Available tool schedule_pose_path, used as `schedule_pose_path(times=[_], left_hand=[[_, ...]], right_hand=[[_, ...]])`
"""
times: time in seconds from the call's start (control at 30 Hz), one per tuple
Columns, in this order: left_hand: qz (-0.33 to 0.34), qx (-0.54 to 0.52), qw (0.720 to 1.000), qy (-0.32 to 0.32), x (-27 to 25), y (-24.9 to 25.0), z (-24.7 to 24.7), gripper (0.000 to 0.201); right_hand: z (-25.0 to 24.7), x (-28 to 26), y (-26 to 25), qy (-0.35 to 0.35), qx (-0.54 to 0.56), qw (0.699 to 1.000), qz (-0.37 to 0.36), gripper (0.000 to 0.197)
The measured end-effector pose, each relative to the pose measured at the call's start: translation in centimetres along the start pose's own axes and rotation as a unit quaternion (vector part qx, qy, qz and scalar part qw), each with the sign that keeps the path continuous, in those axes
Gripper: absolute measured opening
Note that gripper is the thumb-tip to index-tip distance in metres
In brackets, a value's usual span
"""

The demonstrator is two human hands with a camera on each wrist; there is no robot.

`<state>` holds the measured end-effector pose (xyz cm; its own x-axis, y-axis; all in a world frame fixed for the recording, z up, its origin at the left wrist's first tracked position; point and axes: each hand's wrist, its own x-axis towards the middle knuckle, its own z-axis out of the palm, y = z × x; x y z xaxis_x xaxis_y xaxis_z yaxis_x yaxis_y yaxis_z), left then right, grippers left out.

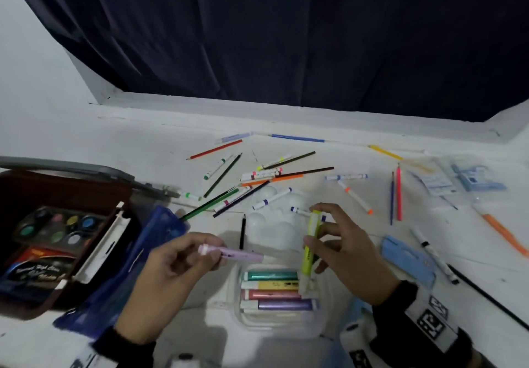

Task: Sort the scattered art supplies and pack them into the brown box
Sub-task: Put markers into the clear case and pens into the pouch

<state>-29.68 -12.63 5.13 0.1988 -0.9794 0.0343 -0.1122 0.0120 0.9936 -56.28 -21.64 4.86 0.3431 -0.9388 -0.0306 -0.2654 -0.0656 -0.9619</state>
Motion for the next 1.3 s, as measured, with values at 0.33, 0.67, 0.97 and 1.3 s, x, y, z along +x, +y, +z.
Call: schedule_pose_path(times=[0.33, 0.67, 0.97, 1.3], left_hand=[[-0.006, 0.064, 0.995, -0.07, -0.7, -0.8, 0.3, 0.01], [0.089, 0.265, 0.945, -0.172, 1.0, -1.4, 0.8, 0.025], [0.154, 0.334, 0.914, -0.173, 1.2, -2.2, 2.1, 0.025], [0.159, 0.399, 0.881, -0.197, 1.7, -3.1, 3.1, 0.021]], right_hand=[[-0.9, -0.9, 1.1, 0.099, 0.082, 0.992, 0.009, 0.029], [0.5, -2.0, 2.7, -0.008, 0.045, 0.998, 0.033, 0.013], [0.2, -2.4, 1.7, -0.017, -0.107, 0.993, -0.043, 0.019], [0.5, -1.5, 3.4, -0.059, -0.317, 0.935, -0.151, 0.019]])
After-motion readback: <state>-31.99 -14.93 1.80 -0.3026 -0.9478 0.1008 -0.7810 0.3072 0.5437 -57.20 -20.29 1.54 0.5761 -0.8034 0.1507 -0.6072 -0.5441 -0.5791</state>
